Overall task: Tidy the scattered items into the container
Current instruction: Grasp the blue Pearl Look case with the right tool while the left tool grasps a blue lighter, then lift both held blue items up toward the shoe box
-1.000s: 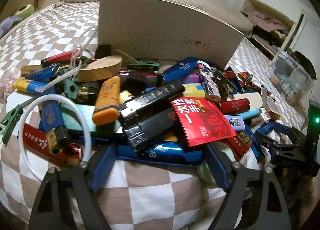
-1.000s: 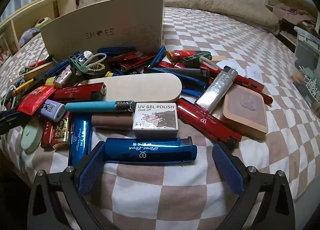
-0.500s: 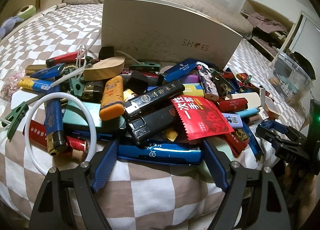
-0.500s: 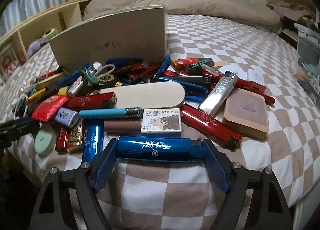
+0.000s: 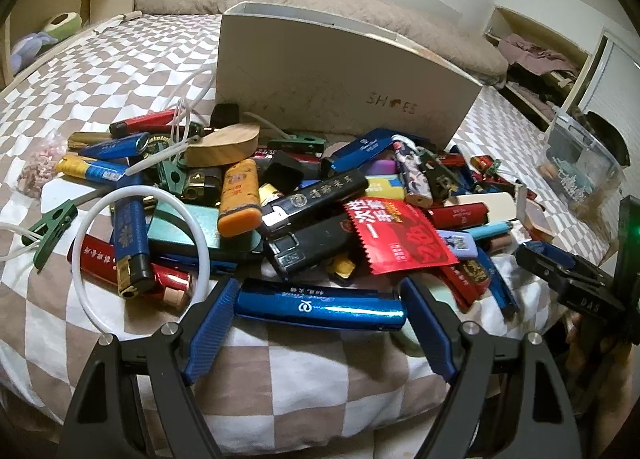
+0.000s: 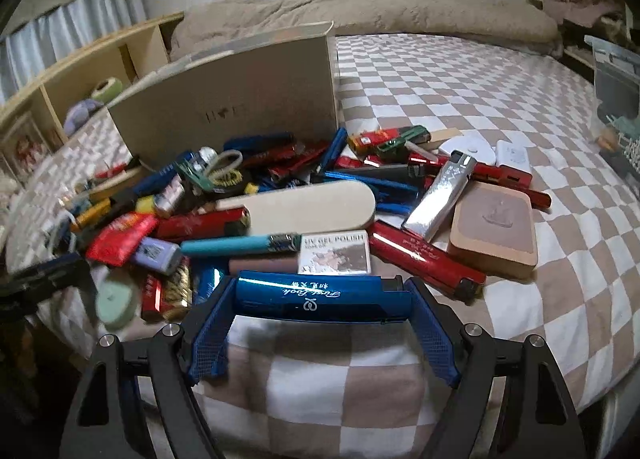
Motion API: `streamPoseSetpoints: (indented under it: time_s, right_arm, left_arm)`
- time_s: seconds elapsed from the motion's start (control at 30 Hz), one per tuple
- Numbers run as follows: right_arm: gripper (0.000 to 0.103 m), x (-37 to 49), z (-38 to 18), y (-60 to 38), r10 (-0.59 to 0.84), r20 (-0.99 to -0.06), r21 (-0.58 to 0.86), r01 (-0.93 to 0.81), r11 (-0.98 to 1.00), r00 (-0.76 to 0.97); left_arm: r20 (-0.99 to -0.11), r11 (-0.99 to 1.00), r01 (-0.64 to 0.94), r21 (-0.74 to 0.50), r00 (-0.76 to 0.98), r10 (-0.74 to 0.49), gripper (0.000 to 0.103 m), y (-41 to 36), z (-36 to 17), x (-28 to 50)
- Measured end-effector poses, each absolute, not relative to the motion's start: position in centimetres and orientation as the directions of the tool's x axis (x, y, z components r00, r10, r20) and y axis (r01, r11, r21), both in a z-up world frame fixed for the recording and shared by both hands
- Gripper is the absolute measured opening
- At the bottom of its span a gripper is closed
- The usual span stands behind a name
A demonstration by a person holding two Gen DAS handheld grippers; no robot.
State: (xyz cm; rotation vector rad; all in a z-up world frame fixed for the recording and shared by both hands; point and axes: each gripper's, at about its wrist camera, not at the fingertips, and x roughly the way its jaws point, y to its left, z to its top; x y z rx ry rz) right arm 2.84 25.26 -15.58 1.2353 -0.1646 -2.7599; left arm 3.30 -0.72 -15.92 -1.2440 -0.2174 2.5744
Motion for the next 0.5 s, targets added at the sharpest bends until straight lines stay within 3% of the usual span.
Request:
streamPoseSetpoints:
  time_s: [0.5]
  right_arm:
    - [0.083, 2.5, -12.4, 24.9, -0.253, -0.679, 0.244, 0.112, -0.963, -0.689]
  left_arm:
    - [-0.660, -0.941, -0.216, -0.260, -0.672, 0.336, 0.083, -0.3, -11.9, 3.5]
